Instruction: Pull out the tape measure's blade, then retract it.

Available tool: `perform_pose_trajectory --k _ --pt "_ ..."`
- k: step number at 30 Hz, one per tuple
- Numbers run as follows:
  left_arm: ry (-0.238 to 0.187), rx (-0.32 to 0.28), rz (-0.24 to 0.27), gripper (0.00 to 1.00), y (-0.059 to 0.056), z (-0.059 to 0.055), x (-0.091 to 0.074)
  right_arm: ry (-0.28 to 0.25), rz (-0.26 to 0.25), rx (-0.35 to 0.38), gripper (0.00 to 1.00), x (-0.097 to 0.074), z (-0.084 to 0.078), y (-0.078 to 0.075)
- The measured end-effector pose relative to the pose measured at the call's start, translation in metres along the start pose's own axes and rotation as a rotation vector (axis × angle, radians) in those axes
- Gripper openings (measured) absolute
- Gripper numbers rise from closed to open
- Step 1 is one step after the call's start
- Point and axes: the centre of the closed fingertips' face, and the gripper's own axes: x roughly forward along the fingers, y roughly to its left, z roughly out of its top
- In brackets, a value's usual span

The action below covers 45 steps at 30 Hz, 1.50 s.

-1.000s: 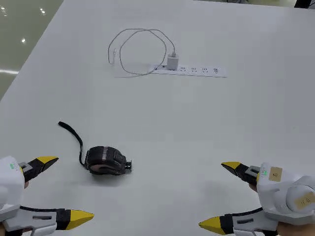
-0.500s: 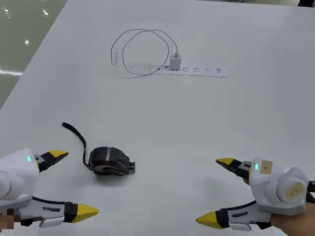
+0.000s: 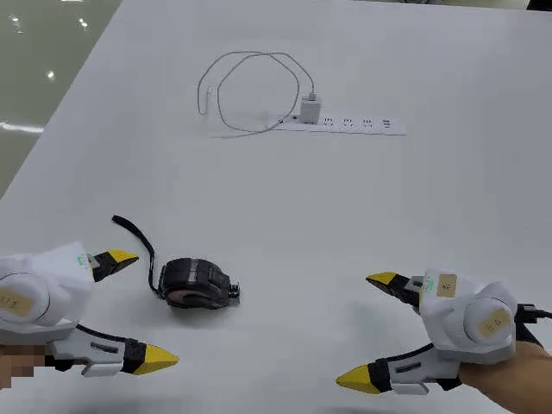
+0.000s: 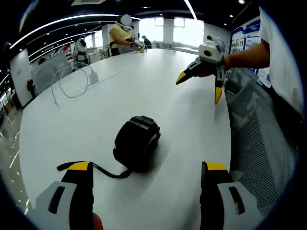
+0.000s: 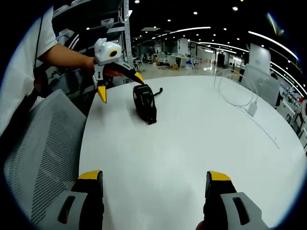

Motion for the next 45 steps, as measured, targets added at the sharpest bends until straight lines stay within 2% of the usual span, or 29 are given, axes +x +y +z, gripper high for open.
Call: perform_pose_trajectory --k 8,23,33,45 --pt "0.036 0.055 -0.024 0.87 0.007 0.0 0.006 0.015 0.02 -0.034 0.86 0.007 0.003 -0.003" --pt "0.11 0.103 -0.077 0.72 0.015 -0.006 0.018 0.019 0.049 -0.068 0.85 0.019 0.013 -0.004" --pt "0.141 0.125 -0.108 0.61 0.018 -0.007 0.027 0.016 0.059 -0.07 0.85 0.022 0.015 -0.002" --pt "0.159 0.152 -0.134 0.47 0.02 -0.005 0.037 0.014 0.067 -0.068 0.85 0.026 0.016 -0.001"
